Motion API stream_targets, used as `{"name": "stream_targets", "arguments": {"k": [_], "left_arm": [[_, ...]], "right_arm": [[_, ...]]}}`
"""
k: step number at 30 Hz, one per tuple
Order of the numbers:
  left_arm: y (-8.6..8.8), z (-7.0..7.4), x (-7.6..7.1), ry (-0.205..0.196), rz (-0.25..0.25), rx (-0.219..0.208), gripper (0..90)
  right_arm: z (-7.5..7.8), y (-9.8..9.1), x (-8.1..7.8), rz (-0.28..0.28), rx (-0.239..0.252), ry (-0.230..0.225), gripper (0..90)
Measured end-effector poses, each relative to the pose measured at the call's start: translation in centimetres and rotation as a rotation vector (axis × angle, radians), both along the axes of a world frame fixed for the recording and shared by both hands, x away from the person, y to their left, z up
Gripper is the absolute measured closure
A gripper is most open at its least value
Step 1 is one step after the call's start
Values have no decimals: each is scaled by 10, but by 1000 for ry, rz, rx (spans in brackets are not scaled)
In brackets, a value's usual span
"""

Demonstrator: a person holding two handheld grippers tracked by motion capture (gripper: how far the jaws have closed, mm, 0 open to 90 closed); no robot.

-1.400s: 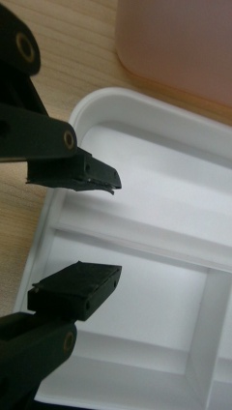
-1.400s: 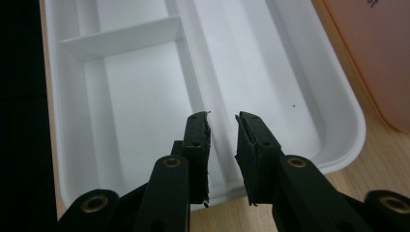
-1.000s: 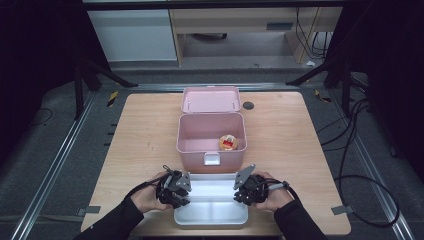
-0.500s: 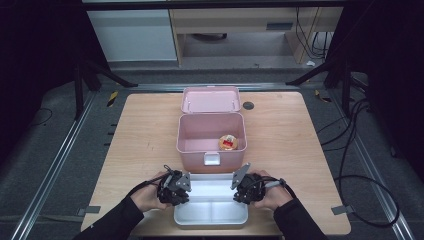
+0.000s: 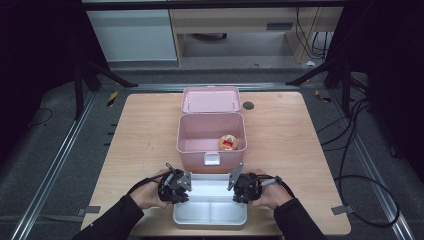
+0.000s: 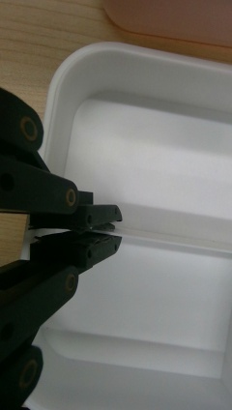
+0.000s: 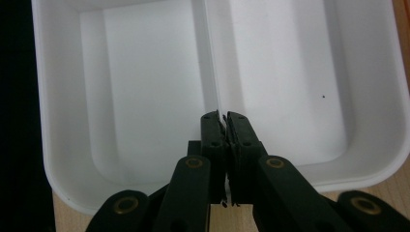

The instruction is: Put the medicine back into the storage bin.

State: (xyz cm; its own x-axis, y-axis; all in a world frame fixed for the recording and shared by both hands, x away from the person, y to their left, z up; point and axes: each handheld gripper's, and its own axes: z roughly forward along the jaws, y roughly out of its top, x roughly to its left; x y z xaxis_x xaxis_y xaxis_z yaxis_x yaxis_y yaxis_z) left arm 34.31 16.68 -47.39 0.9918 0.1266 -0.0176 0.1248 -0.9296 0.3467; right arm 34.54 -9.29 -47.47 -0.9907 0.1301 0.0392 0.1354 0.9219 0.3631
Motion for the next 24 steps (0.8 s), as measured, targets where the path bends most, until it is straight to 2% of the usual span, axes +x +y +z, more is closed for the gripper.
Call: {"name": "stream_targets", "arguments": {"k": [4, 9, 15, 20, 24], "left_arm": [[2, 10, -3, -1, -13, -19, 857], [5, 30, -13, -6, -5, -63, 859], [6, 46, -20, 2, -9, -50, 860], [7, 61, -28, -8, -15, -50, 863], [10, 74, -29, -23, -17, -60, 862]], "right_arm": [[7, -1, -3, 16, 8, 6, 879], [28, -6, -10, 33, 42, -4, 883], [42, -6, -17, 55, 47, -13, 888], [55, -4, -23, 81, 58, -15, 892], [69, -4, -26, 94, 68, -37, 896]]}}
